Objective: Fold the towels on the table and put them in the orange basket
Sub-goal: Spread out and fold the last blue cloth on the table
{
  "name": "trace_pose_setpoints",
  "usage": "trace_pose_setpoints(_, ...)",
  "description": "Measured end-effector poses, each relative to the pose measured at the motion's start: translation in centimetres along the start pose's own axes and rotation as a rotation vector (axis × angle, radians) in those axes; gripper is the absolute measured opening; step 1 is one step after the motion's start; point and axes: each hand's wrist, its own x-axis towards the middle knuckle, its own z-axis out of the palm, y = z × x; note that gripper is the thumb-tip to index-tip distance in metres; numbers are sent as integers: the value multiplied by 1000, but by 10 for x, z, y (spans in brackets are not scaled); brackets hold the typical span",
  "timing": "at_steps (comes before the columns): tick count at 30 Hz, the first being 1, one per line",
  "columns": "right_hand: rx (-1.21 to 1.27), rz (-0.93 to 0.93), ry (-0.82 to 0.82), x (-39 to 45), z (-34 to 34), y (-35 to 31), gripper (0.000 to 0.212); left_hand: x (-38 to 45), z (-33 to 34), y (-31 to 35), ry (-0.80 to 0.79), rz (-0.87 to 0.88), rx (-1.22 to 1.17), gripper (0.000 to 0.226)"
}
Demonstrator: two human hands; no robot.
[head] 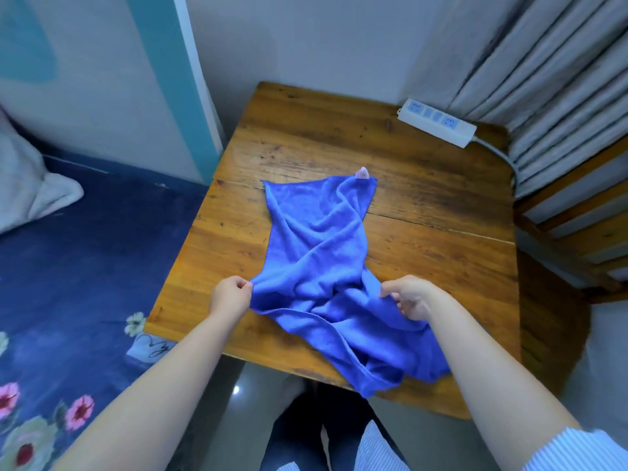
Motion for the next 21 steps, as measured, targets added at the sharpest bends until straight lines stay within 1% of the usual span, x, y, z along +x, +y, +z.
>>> trace_pose_setpoints(2,-87,42,-39,-2,-8,0,16,1,-7,0,16,-4,-7,19)
trace_pose_setpoints(4,-191,60,17,-2,-15,0,14,1,-11,-1,32,-11,-11,19)
trace_pose_setpoints(7,-317,39,209,-4,-23,-1,23,2,-16,-3,54,-22,11,21)
trace_pose_setpoints(9,-346,-2,345,-2,-32,-3,27,3,-16,-6,66,-33,46,23)
trace_pose_setpoints(11,-259,9,356,-3,-41,-5,29,4,-16,-7,67,-51,80,23)
trace_pose_setpoints(14,-17,-9,300,-9,-55,-12,28,6,-19,-5,74,-77,50,19)
trace_pose_setpoints(16,60,-97,297,-17,-59,-21,26,5,-21,3,69,-85,-8,19)
trace_pose_setpoints(17,27,-145,321,-21,-59,-27,23,4,-23,10,59,-93,-59,19)
trace_pose_setpoints(19,-124,-278,469,-32,-56,-44,9,3,-31,32,38,-110,-227,21)
trace_pose_setpoints(21,-189,-463,599,-46,-52,-67,12,4,-43,64,49,-65,-401,27)
